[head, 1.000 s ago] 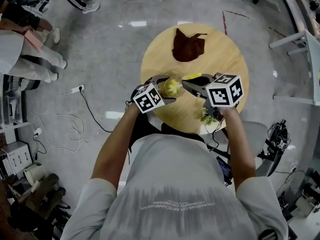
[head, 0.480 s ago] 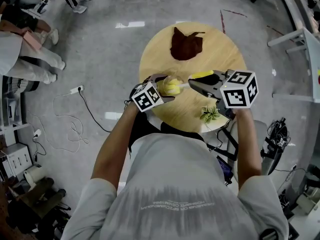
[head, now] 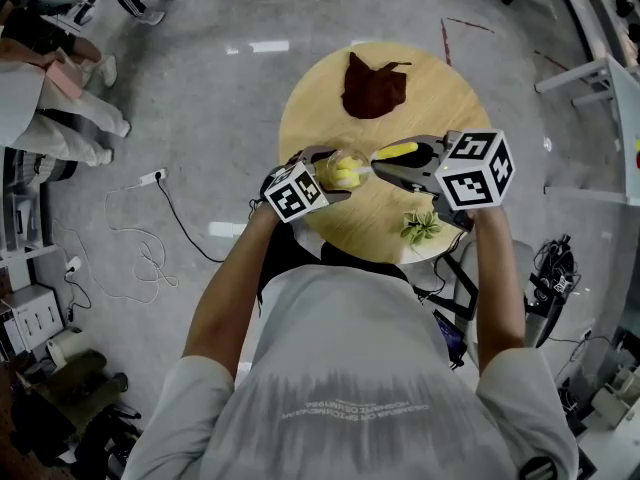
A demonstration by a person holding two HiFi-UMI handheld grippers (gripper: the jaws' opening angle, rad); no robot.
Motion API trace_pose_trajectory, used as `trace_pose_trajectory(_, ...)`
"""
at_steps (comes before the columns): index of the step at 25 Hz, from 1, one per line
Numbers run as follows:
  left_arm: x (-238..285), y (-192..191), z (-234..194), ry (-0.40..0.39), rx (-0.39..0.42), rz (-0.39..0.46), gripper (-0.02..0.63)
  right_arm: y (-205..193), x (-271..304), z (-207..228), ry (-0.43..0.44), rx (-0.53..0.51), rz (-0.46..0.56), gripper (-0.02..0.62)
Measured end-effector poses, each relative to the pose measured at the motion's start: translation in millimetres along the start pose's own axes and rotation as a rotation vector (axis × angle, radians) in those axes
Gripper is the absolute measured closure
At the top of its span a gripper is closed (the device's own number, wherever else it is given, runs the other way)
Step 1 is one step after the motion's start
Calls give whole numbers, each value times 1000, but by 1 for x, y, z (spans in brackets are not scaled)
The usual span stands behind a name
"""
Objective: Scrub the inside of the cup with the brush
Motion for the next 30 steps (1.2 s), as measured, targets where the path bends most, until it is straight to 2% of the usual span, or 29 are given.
trace_pose_trajectory(7,0,1,1,-3,-1,7,201,-8,12,4,6,-3,-61,520)
trace_pose_trajectory(13,-3,2,3,-6,-5,5,201,-38,35,7,-5,3,-169,514)
trace_pose_trajectory(21,-2,1,3,-14,-4,6,201,-37,41,9,14,9,-187,511)
trace_pose_trajectory(30,-2,0,0,-15,-8,4,201,-23,18,10,-34,-40,-205,520)
Point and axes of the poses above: the fingertips, and each gripper's own axes: x forward along the fingers, z to its right, y out of its top, the point moved 2 cm from there along -x, backward along the fingers, and after that the axes turned 13 degrees about z, right-handed, at the moved point
